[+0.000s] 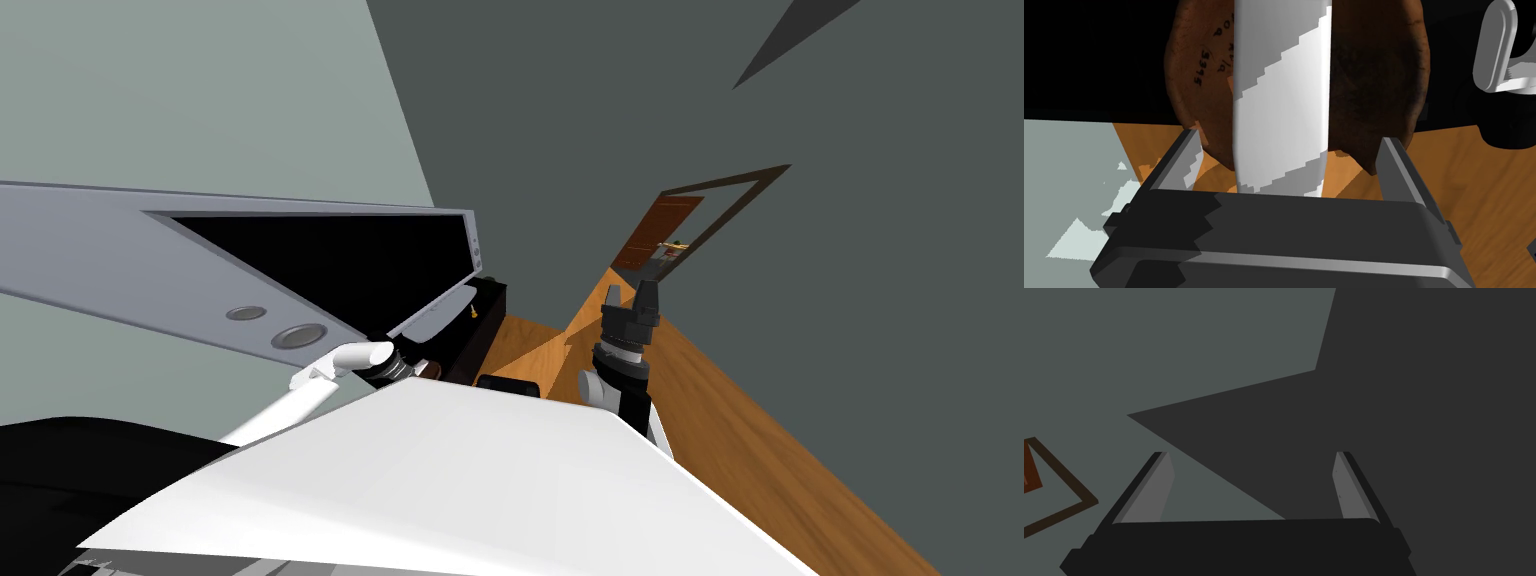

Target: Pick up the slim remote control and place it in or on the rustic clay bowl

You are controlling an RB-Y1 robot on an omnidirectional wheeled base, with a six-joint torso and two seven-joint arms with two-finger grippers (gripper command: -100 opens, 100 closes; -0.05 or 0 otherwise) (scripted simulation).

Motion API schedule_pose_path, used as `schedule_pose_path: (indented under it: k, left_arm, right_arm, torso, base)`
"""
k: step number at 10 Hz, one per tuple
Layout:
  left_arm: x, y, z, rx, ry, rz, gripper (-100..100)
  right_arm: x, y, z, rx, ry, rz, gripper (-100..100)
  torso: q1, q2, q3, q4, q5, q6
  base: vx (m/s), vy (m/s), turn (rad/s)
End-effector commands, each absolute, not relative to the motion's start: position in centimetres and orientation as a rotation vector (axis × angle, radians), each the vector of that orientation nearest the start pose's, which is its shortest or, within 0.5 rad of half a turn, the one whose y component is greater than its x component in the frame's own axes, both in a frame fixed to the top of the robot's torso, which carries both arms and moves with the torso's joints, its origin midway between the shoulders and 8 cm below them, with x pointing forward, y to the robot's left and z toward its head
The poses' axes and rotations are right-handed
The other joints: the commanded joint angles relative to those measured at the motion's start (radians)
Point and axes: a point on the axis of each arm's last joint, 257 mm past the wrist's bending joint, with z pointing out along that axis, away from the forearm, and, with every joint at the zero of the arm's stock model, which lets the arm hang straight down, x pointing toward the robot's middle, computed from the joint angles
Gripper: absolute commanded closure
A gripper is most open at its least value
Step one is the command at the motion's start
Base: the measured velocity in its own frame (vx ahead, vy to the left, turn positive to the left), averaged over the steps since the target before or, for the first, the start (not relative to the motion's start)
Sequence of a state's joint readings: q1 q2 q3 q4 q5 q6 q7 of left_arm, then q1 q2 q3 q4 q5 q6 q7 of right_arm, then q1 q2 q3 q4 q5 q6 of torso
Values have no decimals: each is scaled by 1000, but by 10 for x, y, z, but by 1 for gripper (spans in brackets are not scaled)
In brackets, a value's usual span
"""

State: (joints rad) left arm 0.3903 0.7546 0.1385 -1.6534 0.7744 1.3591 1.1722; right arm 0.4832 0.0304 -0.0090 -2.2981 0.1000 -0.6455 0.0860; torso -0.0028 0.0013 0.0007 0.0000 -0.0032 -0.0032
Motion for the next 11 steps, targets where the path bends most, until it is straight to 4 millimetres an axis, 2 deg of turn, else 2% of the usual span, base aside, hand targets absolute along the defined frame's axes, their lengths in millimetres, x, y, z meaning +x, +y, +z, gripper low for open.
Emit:
schedule_pose_path:
  k: [1, 8, 9, 10, 11]
  left_arm:
    - [173, 480, -432, -3101, 346, 4, -100]
    - [182, 468, -391, -3105, 357, 8, -100]
    - [182, 469, -394, -3104, 356, 6, -100]
    - [182, 469, -394, -3105, 355, 8, 0]
    - [182, 469, -394, -3105, 355, 8, 0]
  right_arm:
    - [316, -262, 62, 442, 541, 1192, 0]
    - [316, -262, 62, 442, 541, 1192, 0]
    - [316, -262, 62, 442, 541, 1192, 0]
    - [316, -262, 62, 442, 541, 1192, 0]
    - [316, -262, 62, 442, 541, 1192, 0]
  torso:
    - [0, 0, 0, 0, 0, 0]
    - [1, 1, 0, 0, 0, 0]
    - [1, 1, 0, 0, 0, 0]
    - [0, 0, 0, 0, 0, 0]
    - [0, 0, 0, 0, 0, 0]
  base:
    - [-4, 9, 5]
    - [-11, 17, 3]
    - [-5, 5, -1]
    - [0, 0, 0]
    - [0, 0, 0]
